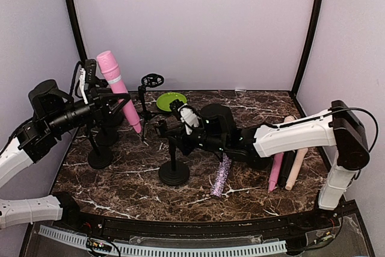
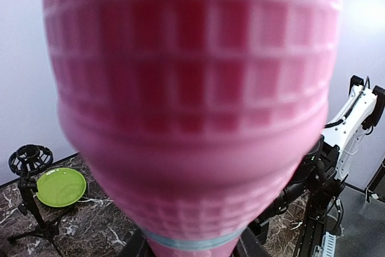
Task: Remove the microphone from the stand
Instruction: Place the microphone stand at the center of the board, then place the microphone at the center of the board.
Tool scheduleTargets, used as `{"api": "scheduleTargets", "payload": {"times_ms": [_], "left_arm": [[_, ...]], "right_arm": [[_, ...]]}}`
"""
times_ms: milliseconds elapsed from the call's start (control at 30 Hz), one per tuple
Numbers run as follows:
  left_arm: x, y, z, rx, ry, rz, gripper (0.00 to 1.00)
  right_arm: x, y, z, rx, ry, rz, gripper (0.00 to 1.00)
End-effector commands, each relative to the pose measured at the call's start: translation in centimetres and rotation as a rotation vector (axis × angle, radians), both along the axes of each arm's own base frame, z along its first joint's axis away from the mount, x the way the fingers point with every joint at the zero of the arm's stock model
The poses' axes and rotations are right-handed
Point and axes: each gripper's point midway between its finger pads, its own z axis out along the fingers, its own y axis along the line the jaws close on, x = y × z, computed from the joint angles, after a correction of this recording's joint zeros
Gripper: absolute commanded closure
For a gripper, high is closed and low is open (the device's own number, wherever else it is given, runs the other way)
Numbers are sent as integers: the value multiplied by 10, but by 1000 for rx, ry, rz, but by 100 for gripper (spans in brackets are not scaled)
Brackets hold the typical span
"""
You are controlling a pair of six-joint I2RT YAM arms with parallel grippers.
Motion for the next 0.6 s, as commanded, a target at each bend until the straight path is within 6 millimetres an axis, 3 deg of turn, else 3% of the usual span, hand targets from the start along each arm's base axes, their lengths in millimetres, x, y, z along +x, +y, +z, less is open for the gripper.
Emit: {"api": "scheduleTargets", "payload": {"times_ms": [0,67,200,267,367,567], "left_arm": [[-13,-6,-7,12,6,-83,100],[-18,-10,-8,10,15,-118,100],[-25,-19,-9,3,18,-194,100],[-27,-24,-12,6,23,-232,100],[-29,-36,-18,6,56,-310,100],[-36,-55,-20,-11,93,-420,100]], "right_arm": [[-11,27,42,132,-74,84,100],[-14,26,42,136,-62,92,95],[-21,17,52,150,-51,103,52],[-25,11,62,158,-53,111,37],[-31,-4,82,195,-42,138,22],[-48,-44,125,303,22,265,9]]}}
